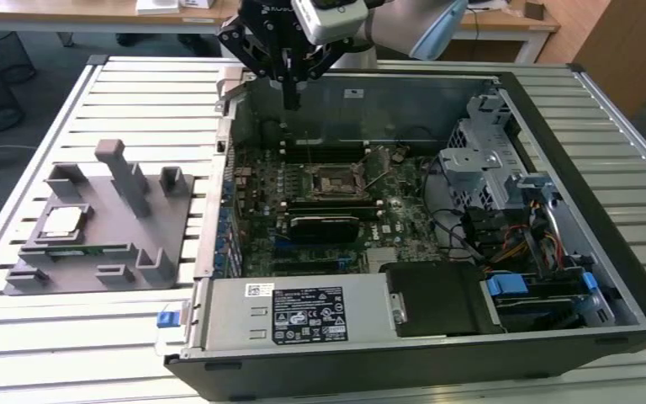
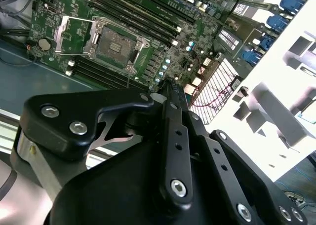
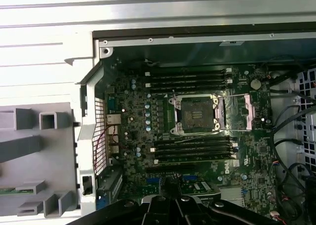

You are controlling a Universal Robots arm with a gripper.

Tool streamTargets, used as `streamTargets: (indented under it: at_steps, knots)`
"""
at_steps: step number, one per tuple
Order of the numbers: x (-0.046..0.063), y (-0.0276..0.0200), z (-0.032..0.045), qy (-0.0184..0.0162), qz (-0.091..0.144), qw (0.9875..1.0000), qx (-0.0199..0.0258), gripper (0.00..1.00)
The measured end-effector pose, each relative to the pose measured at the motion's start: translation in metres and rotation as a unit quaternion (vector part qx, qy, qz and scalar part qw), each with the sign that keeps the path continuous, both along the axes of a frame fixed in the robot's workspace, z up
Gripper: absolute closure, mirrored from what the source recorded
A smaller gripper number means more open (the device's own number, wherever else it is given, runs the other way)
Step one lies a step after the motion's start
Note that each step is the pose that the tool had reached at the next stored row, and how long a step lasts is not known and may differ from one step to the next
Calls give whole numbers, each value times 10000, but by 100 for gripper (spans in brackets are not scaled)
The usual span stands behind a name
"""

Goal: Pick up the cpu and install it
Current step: 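Reach for the cpu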

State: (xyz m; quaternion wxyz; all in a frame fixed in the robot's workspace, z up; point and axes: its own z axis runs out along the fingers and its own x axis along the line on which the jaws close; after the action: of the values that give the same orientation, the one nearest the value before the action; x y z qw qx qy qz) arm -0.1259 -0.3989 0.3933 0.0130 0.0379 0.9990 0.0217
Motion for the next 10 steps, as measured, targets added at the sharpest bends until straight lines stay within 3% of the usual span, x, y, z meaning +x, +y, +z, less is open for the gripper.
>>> streamTargets:
  at_steps: [10]
  knots:
    - [-23,0,0,0,0,10000,0,89]
